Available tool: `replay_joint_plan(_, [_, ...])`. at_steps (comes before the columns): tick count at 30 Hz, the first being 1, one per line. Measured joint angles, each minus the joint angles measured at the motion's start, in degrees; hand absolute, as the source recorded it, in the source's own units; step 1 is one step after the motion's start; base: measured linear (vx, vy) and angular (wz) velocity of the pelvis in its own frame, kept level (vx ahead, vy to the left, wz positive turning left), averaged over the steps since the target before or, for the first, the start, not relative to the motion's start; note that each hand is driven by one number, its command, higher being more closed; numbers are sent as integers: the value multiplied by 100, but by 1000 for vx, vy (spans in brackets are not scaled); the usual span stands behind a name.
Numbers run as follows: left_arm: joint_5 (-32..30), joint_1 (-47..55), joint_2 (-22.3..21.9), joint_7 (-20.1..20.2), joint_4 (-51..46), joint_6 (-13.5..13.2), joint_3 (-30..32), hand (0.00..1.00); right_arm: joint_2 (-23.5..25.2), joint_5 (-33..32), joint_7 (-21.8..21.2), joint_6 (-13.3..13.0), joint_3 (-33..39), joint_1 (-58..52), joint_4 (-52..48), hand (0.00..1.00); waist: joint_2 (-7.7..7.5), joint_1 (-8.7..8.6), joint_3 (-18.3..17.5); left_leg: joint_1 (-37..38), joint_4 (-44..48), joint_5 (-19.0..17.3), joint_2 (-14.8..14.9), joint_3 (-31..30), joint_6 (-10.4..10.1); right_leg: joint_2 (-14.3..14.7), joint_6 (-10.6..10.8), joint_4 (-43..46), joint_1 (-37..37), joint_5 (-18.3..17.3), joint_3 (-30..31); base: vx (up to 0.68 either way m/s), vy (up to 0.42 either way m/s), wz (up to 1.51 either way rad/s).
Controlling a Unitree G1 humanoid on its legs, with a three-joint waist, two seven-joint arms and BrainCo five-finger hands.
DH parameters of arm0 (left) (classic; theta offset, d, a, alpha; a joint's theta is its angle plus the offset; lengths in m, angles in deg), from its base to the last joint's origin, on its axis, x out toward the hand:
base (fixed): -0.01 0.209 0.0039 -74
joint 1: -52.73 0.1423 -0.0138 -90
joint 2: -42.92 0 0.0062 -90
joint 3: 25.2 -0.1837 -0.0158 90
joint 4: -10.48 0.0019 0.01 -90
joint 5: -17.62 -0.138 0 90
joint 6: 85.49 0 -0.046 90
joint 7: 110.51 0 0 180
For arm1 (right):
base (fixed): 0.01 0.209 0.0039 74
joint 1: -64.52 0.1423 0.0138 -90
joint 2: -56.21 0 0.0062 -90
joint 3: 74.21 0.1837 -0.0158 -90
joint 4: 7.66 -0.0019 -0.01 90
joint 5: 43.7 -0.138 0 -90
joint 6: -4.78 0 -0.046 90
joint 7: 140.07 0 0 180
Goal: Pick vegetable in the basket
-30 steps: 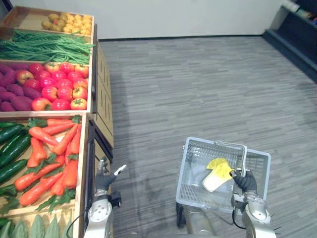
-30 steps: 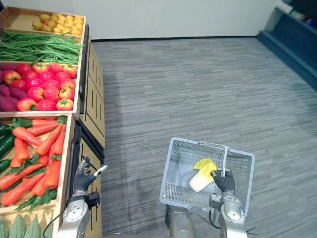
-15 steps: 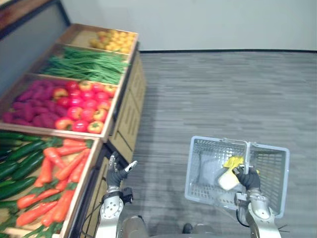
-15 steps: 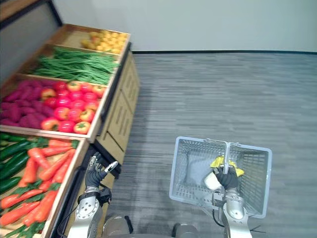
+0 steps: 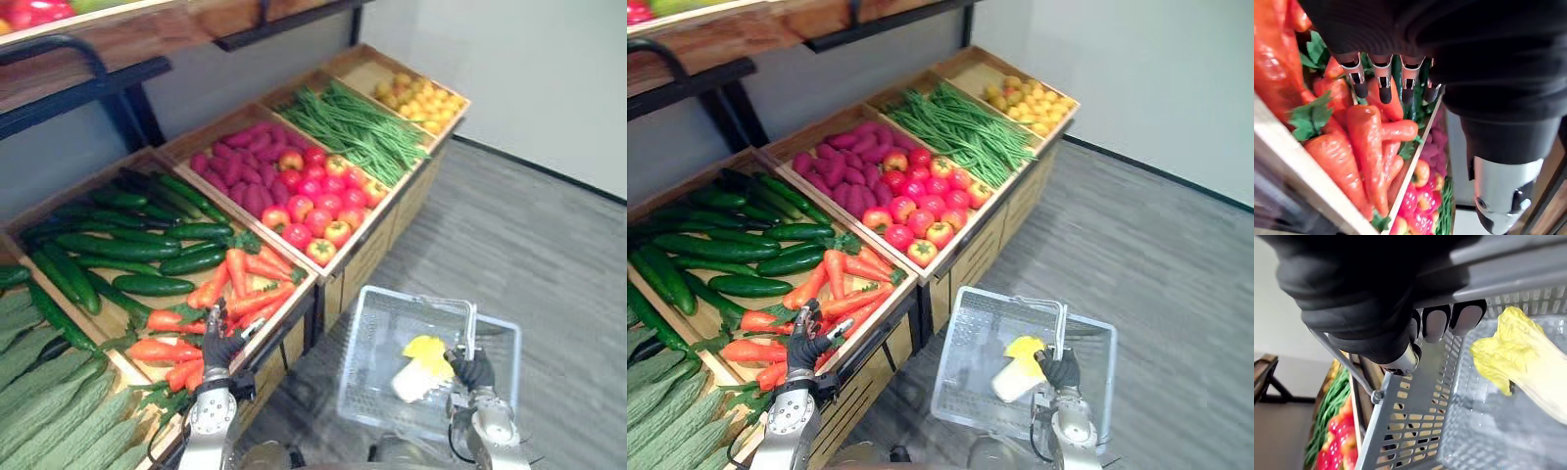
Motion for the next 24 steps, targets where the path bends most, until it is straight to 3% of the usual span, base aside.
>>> replay_joint_plan(2, [-7,-100,6,-42,-7,0,8,0,-16,-52,16,-21,43,-15,-35,100,-27,21,-15,-106,346,-156,2,-401,-149,168,-72,-522,-147,166,394,260,-227,117])
replay_joint_plan(3, [-15,-159,23,-90,-23,-1,16,0,-21,-82,26,-2,52,-7,-172,100,-80,58,-11,-236,653,-296,-13,-642,-315,196,-96,-896,-149,677,482,280,-350,114])
replay_joint_plan(4, [-18,-203,-10,-92,16,14,21,0,-100,-101,42,-5,80,-44,-218,100,-2,52,25,-372,862,-390,49,-999,-454,220,-21,-839,-60,851,208,254,-347,104])
replay_joint_plan(8, [-223,-350,-61,-43,-46,9,-95,0,-707,-55,-95,-12,235,-181,-323,100,26,165,21,-385,567,-255,218,-1402,-686,204,-251,-781,-38,713,-420,103,-251,79])
replay_joint_plan(13, [-527,-365,126,89,-155,9,-60,0,-694,-56,-201,-12,350,-231,-326,100,67,163,8,-405,303,-105,431,-1502,-942,213,-369,-902,114,657,-857,-69,-162,43])
replay_joint_plan(20, [-1709,-511,1007,182,-131,9,-57,0,-810,-259,-427,-23,332,-370,-340,100,341,153,-262,-410,-144,212,620,-1193,-1102,232,-298,-1373,165,913,-919,-31,-28,5])
replay_joint_plan(24, [-2423,-871,1465,181,44,11,-94,0,-854,-274,-512,-47,316,-367,-340,100,351,147,-317,-415,-283,365,610,-1025,-1113,229,-372,-1411,55,1012,-809,23,11,-15])
